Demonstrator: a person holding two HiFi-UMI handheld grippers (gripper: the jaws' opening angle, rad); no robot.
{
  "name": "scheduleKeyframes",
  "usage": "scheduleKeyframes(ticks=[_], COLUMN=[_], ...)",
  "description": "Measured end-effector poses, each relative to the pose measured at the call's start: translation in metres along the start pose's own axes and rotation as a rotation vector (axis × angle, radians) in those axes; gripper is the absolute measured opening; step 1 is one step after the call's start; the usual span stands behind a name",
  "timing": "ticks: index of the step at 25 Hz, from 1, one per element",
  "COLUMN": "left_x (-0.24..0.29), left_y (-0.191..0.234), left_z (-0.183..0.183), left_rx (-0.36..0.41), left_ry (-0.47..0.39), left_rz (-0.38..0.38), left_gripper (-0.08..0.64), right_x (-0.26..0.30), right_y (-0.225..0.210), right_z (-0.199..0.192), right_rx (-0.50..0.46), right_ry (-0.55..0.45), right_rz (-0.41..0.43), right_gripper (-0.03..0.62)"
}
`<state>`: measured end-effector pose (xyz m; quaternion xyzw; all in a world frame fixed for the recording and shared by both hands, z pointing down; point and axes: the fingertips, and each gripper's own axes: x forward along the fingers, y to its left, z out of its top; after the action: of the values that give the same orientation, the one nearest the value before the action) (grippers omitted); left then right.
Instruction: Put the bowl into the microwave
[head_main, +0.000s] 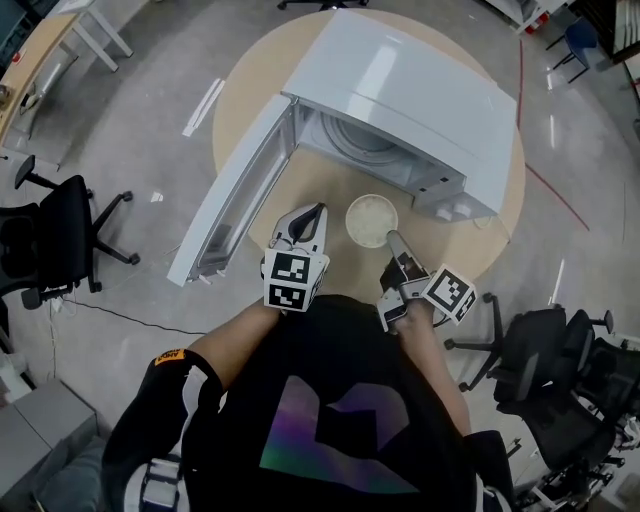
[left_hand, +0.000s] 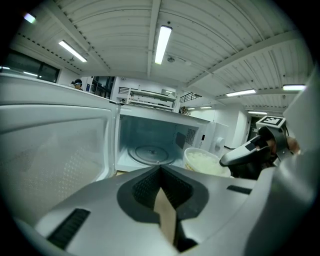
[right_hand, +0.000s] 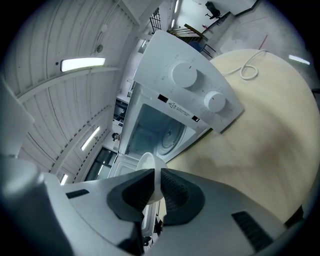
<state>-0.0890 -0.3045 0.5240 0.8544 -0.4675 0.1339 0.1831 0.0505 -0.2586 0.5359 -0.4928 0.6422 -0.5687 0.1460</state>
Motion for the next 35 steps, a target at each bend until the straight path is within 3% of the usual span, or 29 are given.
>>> scheduleKeyframes(ticks=[11, 24, 35], left_x=[-0.011, -0.029, -0.016], left_y=[0.015, 0.025, 0.018], left_z=[0.011, 0.001, 0.009], left_rx=[-0.003, -0.025, 0.053], left_ry=[-0.026, -0.026, -0.001], left_rz=[-0.080, -0.126, -0.082], left_gripper=[0.046, 0.046, 0.046], right_x=[0.002, 0.013, 0.023], right_y=[0.016, 0.040, 0.040], right_z=[-0.016, -0.032, -0.016], right_rx=[0.021, 0.017, 0.053], right_ry=[-0.076, -0.086, -0.074], right_rz=[-0.038, 0.017, 0.062], right_gripper=[0.051, 0.049, 0.050])
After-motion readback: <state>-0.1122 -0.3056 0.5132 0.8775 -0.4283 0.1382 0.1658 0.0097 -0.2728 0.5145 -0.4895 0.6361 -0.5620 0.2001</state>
